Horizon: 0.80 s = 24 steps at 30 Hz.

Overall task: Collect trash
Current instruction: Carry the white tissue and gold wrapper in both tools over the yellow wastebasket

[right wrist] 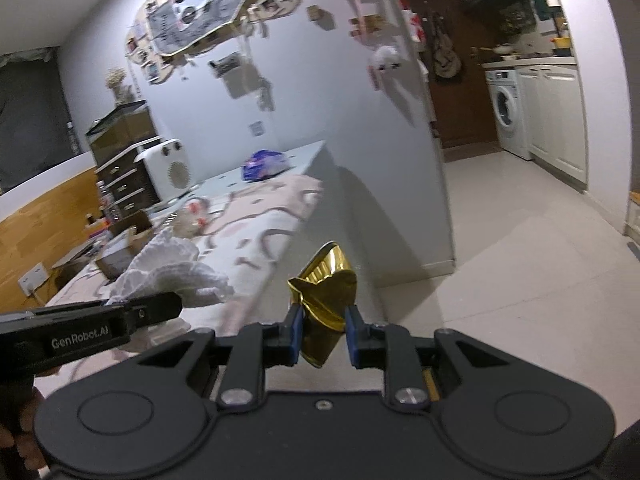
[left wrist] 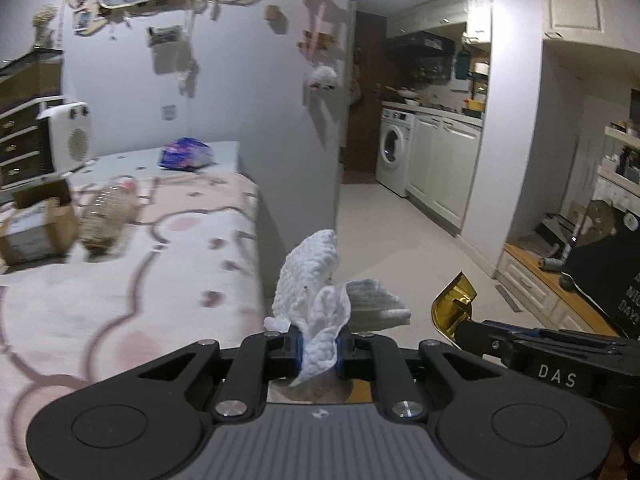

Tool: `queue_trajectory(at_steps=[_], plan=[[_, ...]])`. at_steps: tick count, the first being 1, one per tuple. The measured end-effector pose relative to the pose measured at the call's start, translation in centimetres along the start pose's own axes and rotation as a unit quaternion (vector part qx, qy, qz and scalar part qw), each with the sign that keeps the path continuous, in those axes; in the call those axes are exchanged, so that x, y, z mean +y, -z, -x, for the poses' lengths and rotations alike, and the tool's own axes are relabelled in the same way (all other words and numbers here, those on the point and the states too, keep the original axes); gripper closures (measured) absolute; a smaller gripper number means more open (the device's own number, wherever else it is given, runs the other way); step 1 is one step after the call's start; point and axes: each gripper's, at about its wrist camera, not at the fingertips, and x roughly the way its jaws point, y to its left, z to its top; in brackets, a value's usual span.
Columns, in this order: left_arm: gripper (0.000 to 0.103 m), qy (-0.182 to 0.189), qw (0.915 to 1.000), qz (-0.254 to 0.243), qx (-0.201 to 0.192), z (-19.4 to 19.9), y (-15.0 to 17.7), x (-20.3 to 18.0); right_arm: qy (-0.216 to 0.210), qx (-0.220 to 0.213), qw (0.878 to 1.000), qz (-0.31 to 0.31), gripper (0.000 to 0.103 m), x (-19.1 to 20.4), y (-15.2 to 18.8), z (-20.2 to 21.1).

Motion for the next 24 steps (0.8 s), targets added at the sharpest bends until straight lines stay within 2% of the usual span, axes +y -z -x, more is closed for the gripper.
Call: queue_trajectory(at_steps=[7,13,24], plan=[[0.088,0.031,0.999,-0.004,0.033,-4.5,1.3,-5.8,0.032,0.007,0.999,-0.018,0.08,-6.1,0.5,0.1],[0.088,0.04,0.9967,0.012,0.07,-9.5,3.1,-8.6,0.054,0.027,0.998,-0.035,0.08,-10.6,1.5,-1.2],[0.088,0.014,0.9871,0.045,0.153,-21.5,8.4,-8.1,0.074,0.082,0.992,-0.059,0.08,-17.5,4.5,-8.1]])
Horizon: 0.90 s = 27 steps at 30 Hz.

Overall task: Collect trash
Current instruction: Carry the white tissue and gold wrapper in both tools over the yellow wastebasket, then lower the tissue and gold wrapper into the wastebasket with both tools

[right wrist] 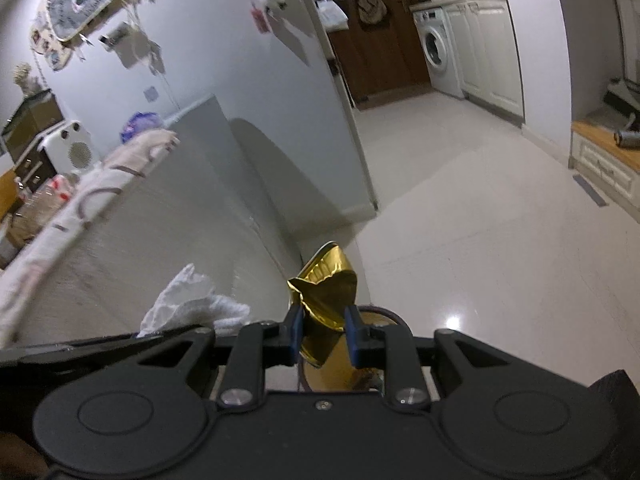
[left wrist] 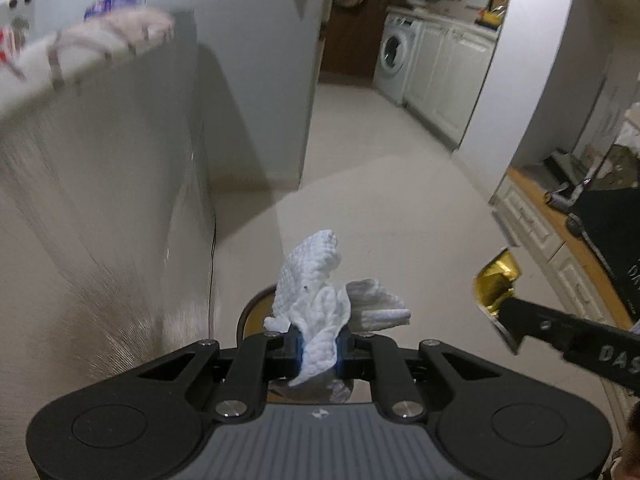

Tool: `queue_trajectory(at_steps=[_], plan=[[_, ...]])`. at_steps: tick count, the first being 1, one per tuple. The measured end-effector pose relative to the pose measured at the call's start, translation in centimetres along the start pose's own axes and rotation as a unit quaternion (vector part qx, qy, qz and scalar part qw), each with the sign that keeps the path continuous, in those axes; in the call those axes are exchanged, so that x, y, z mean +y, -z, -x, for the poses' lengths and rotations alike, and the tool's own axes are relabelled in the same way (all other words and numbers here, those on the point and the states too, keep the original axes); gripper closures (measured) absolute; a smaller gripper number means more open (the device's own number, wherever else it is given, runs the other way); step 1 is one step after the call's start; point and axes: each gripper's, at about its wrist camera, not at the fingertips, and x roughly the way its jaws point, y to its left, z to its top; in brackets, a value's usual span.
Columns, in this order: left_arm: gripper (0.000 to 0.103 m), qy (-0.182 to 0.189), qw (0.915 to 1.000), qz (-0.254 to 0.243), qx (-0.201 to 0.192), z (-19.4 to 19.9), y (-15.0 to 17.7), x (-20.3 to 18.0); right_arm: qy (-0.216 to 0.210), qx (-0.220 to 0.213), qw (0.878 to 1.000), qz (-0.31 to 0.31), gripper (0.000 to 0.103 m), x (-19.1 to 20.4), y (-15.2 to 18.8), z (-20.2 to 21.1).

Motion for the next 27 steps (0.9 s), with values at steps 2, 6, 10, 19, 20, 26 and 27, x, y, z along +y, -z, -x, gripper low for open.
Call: queue_trajectory(at_steps=[2,6,10,19,20,26,27], plan=[[0.088,-0.003,0.9999,0.006,0.015,-2.5,0.2,0.6,0.005,0.013,1.0,-0.004,0.08,-1.0,0.4,-2.0],[0.088,-0.009,0.999,0.021,0.038,-7.4,0.8,2.1,0.011,0.043,0.999,-0.012,0.08,-2.5,1.3,-6.5],[0.088,-0.017,0.9976,0.043,0.052,-11.9,1.6,4.4,0.013,0.072,0.997,-0.014,0.08,-3.4,2.6,-10.9],[0.088,-0.01,0.9919,0.078,0.1,-20.5,4.9,7.2,0.001,0.135,0.99,-0.03,0.08,-5.2,6.1,-19.8],[0.088,-0.008,0.991,0.082,0.105,-21.2,5.2,7.4,-0.002,0.14,0.989,-0.037,0.08,-5.4,6.4,-20.4],[0.088,-0.002,0.9899,0.083,0.115,-25.1,5.8,7.7,-0.012,0.158,0.985,-0.062,0.08,-6.1,7.5,-23.8],[0.088,-0.001,0.9901,0.081,0.115,-25.6,5.7,7.6,-0.014,0.159,0.985,-0.068,0.08,-6.2,7.4,-24.4]])
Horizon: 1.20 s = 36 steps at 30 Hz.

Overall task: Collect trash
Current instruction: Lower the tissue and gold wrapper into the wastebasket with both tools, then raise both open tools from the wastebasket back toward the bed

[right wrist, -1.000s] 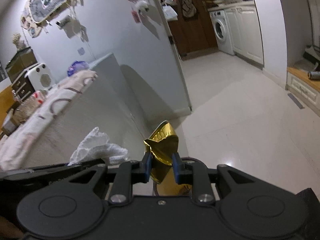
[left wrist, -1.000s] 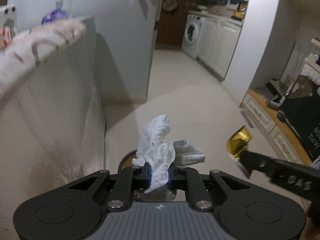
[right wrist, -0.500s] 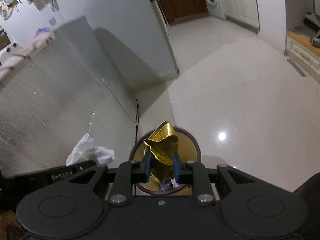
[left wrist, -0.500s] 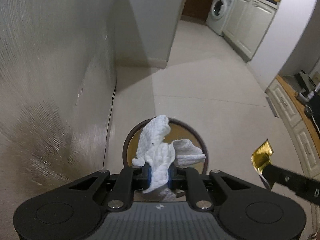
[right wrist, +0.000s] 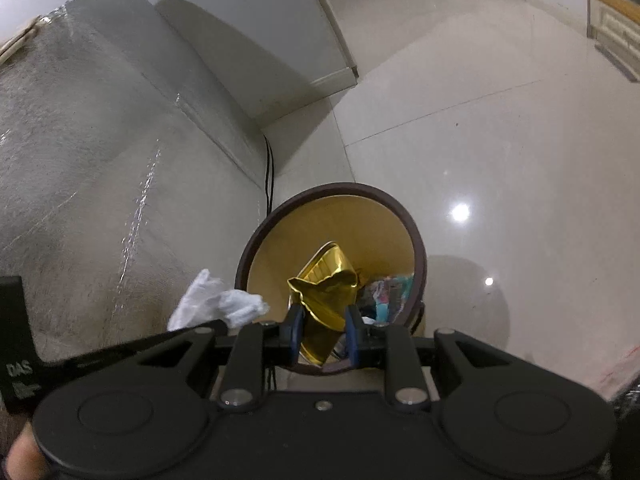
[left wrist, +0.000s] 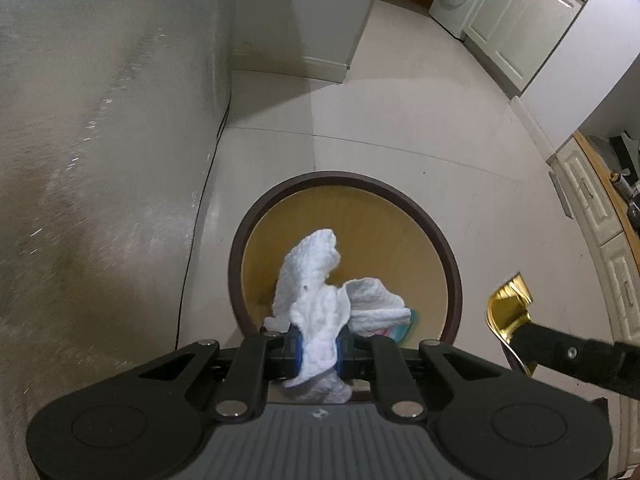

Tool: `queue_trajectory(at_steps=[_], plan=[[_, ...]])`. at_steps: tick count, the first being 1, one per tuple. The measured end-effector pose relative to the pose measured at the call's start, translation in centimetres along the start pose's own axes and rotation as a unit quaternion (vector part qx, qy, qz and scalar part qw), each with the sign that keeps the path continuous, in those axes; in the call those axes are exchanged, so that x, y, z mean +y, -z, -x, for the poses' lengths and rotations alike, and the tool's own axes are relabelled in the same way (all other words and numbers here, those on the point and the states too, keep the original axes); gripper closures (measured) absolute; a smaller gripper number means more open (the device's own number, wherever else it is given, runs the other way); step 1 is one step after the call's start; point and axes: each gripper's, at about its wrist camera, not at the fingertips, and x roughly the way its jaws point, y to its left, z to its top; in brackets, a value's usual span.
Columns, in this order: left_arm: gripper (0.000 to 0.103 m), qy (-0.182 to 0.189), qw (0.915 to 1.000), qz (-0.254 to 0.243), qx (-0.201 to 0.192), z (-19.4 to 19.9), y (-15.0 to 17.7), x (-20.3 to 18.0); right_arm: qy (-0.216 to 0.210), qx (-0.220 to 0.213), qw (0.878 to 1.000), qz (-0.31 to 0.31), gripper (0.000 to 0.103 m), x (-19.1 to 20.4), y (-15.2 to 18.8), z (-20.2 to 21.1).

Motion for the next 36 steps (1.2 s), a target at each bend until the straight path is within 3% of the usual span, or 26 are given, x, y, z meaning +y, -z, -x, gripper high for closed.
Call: queue_trajectory(at_steps=[8,9,10,12,20,21,23,31,36], plan=[[0.084,-0.012,0.9997,-0.021,0.006,-1.9,-0.7,-0.9,-0.011,-0.014,1.0,-0.009,0.08,0.9,-2.6,-2.3],[0.073,-0.013,0.9997,-0.02,0.007,-2.0,-0.7,-0.9,-0.011,-0.015,1.0,-0.008,0.08,1.0,-3.0,-2.4],[0.054,-0.017,0.9996,-0.019,0.011,-2.2,-0.7,-0.9,-0.011,-0.016,1.0,-0.006,0.08,1.1,-3.2,-2.6],[0.037,-0.025,0.9993,-0.024,0.012,-2.2,-0.6,-0.8,-0.007,-0.016,1.0,0.002,0.08,1.5,-3.9,-3.1],[0.026,-0.036,0.9983,-0.035,0.031,-2.8,0.3,-0.3,-0.014,-0.013,1.0,0.012,0.076,2.3,-5.6,-5.1],[0.024,-0.038,0.9981,-0.036,0.032,-2.9,0.4,-0.4,-0.013,-0.014,1.0,0.005,0.06,2.3,-5.7,-5.4],[0.021,-0.04,0.9978,-0.038,0.036,-2.8,0.6,-0.3,-0.005,-0.01,1.0,0.001,0.046,2.1,-5.6,-5.8],[0.016,-0.038,0.9971,-0.046,0.047,-2.3,1.6,-0.8,0.025,0.024,0.999,-0.007,0.042,-0.1,-3.7,-5.7],[0.01,-0.038,0.9969,-0.049,0.048,-1.5,1.9,-1.1,0.033,0.044,0.999,0.0,0.034,-0.9,-2.8,-5.2]])
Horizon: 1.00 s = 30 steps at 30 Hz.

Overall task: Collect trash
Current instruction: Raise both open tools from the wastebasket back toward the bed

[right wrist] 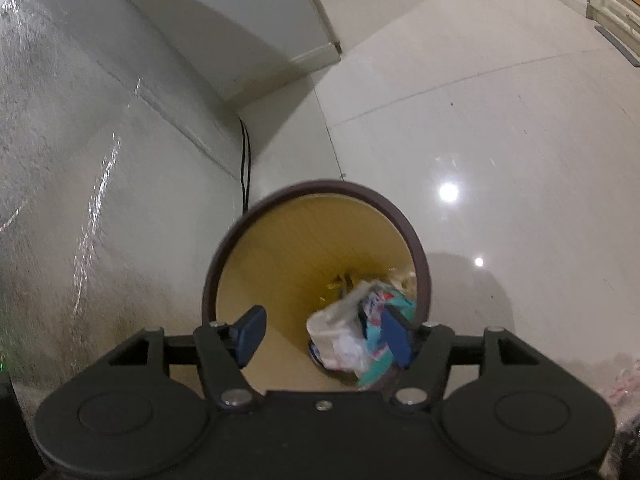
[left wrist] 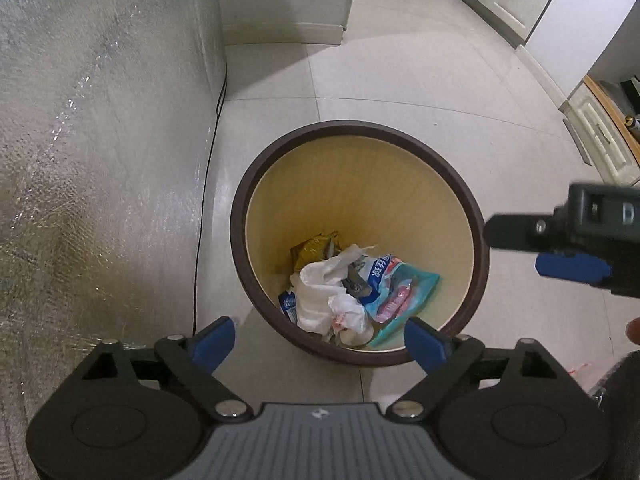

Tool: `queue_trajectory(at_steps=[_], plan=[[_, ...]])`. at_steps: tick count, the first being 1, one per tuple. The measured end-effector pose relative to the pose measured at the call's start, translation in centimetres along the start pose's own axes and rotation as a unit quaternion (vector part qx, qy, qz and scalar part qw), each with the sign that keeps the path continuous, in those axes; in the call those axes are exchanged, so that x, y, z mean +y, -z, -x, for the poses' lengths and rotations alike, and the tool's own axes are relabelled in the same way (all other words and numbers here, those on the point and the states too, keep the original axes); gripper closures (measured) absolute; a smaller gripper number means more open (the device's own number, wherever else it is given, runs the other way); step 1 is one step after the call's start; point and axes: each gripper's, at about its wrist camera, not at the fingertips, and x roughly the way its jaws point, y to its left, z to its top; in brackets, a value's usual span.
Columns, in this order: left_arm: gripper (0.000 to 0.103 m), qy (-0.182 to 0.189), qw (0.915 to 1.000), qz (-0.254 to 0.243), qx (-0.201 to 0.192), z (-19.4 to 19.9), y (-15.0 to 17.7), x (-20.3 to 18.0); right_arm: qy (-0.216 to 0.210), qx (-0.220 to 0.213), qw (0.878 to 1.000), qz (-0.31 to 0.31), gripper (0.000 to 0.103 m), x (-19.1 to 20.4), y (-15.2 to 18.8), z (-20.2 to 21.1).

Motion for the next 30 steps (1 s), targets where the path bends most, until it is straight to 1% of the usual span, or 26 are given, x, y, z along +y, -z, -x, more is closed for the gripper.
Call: queue_trajectory(at_steps=[2,4,6,7,9,14,19,23,30], plan=[[0.008,0.001,1.0,0.0,-0.001,0.4,0.1,-0.2,0.005,0.004,1.0,0.007,0.032,-0.1,0.3,0.4],[0.005,0.002,1.0,0.0,-0.002,1.0,0.1,-0.2,0.008,0.005,1.0,0.013,0.028,-0.1,0.6,1.0],[0.003,0.0,1.0,0.002,-0.004,1.7,0.2,-0.2,0.011,0.003,1.0,0.017,0.02,-0.1,0.8,1.5],[0.002,-0.001,1.0,0.003,-0.004,2.0,0.3,-0.1,0.012,0.001,1.0,0.018,0.018,-0.1,0.8,1.8],[0.0,-0.002,1.0,0.007,-0.005,2.7,0.4,0.0,0.012,-0.005,1.0,0.019,0.009,-0.2,0.8,2.6],[0.0,-0.007,0.9999,0.008,-0.01,4.6,0.8,0.1,0.013,-0.017,1.0,0.023,0.001,-0.1,1.2,4.8],[0.0,-0.008,0.9998,0.01,-0.012,6.8,1.2,0.3,0.021,-0.028,0.999,0.036,0.0,0.0,1.8,7.1],[0.0,-0.016,0.9997,0.014,-0.015,8.7,1.6,0.6,0.032,-0.036,0.997,0.053,0.0,0.2,2.3,8.7],[0.0,-0.021,0.9993,0.012,-0.028,12.8,2.2,1.0,0.048,-0.045,0.994,0.084,0.0,0.9,3.8,11.5]])
